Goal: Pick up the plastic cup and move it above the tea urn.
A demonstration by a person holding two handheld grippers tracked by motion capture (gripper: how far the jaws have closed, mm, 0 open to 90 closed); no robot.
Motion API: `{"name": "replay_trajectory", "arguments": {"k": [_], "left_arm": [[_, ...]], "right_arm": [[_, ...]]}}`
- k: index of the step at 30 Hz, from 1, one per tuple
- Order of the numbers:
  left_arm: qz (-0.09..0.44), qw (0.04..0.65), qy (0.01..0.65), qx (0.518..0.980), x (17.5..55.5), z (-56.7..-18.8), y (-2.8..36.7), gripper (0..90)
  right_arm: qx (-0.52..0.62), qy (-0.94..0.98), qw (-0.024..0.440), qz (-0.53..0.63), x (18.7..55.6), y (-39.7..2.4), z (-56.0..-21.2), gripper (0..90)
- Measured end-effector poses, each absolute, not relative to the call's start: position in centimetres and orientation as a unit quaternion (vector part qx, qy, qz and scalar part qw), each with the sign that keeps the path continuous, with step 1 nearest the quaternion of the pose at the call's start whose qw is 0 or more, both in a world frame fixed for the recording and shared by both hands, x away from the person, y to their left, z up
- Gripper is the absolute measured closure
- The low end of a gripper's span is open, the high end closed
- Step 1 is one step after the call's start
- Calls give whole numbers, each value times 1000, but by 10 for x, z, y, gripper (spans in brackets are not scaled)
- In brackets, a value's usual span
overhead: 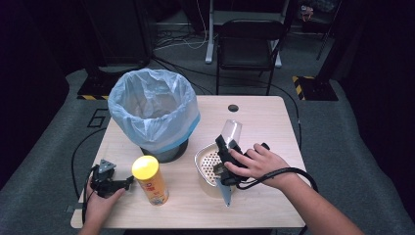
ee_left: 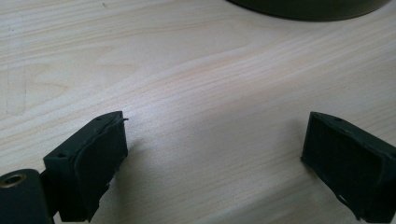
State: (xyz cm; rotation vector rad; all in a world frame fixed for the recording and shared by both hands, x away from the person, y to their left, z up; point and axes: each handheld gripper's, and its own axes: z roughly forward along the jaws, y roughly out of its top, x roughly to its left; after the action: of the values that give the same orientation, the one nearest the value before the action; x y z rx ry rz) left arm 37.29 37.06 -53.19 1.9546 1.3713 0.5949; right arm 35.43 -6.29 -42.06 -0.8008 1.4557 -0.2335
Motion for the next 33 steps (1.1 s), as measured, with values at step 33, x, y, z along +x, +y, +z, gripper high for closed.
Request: {"name": "replay_trajectory", "arguments": {"k": [33], "left_arm": [[228,334,526,748,372,-532,370,67]], "right_arm": [[-269,739,609,103,365,-72,-376,355]]}}
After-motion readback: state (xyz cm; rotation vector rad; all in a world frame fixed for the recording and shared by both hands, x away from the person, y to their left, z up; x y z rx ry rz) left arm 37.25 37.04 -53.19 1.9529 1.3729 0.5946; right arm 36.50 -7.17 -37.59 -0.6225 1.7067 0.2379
